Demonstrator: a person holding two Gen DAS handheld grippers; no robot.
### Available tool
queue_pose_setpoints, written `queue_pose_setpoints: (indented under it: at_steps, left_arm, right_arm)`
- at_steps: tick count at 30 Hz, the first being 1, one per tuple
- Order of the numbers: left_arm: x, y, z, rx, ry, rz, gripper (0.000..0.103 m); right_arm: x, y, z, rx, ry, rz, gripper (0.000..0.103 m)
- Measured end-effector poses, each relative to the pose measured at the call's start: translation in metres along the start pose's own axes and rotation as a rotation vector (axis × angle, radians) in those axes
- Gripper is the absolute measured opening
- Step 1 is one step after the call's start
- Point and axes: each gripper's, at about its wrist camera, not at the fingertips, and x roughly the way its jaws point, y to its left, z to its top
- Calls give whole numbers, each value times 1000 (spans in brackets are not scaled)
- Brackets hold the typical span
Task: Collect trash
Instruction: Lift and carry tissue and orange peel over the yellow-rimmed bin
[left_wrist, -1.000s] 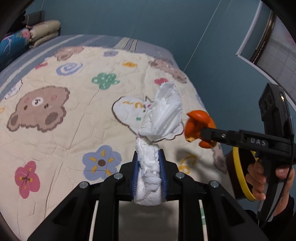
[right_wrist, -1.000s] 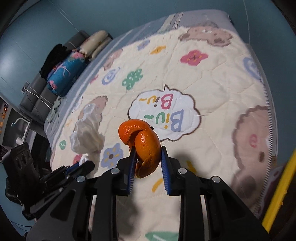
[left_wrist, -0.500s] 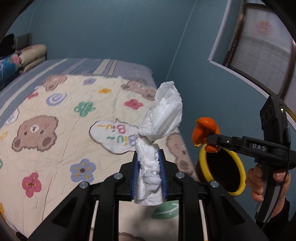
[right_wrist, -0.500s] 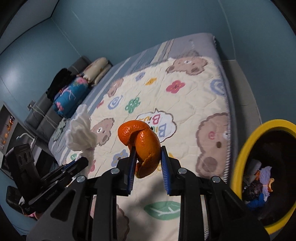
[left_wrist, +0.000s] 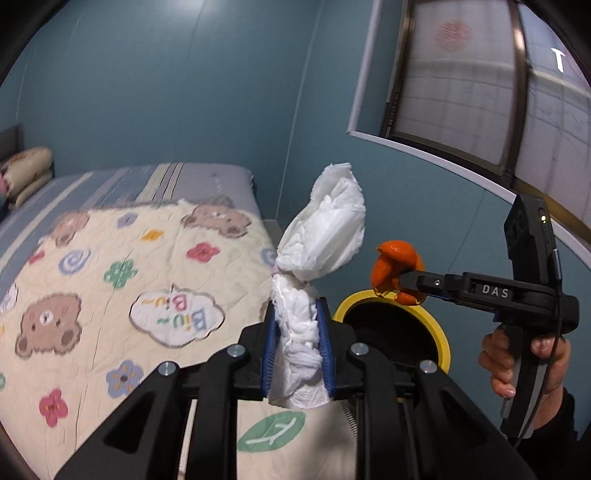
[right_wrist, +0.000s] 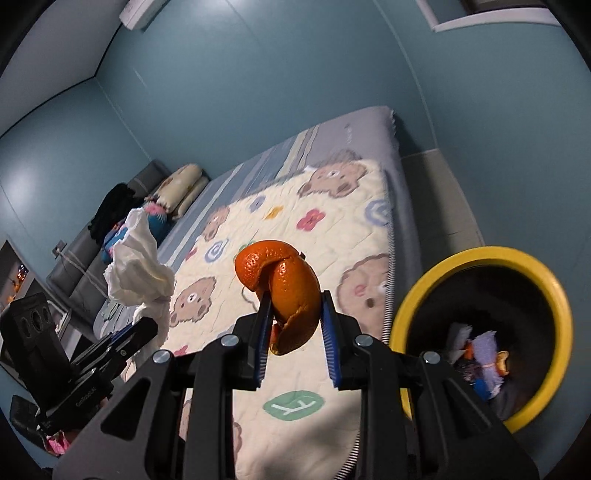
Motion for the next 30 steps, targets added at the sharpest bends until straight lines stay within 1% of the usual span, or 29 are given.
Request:
queue_pose_setpoints:
  at_steps: [6, 15, 18, 25, 27, 30]
  left_arm:
    - [18, -33, 12, 65, 11, -21, 19]
    - [49, -67, 18, 131, 40, -39, 19]
    - [65, -76, 18, 142, 59, -48, 19]
    - [111, -90, 11, 155, 116, -53, 19]
    - [127, -89, 7, 147, 142, -56, 19]
    - [152, -91, 1, 140, 187, -68, 19]
  right_arm:
    - [-27, -33, 5, 32, -42, -40, 25]
    - [-48, -81, 4, 88, -88, -109, 25]
    - [-47, -96, 2, 111, -91, -129, 25]
    - [-32, -129, -4, 153, -92, -216, 25]
    - [-28, -138, -6, 172, -89, -229, 25]
    - [-21, -149, -8, 173, -91, -278, 25]
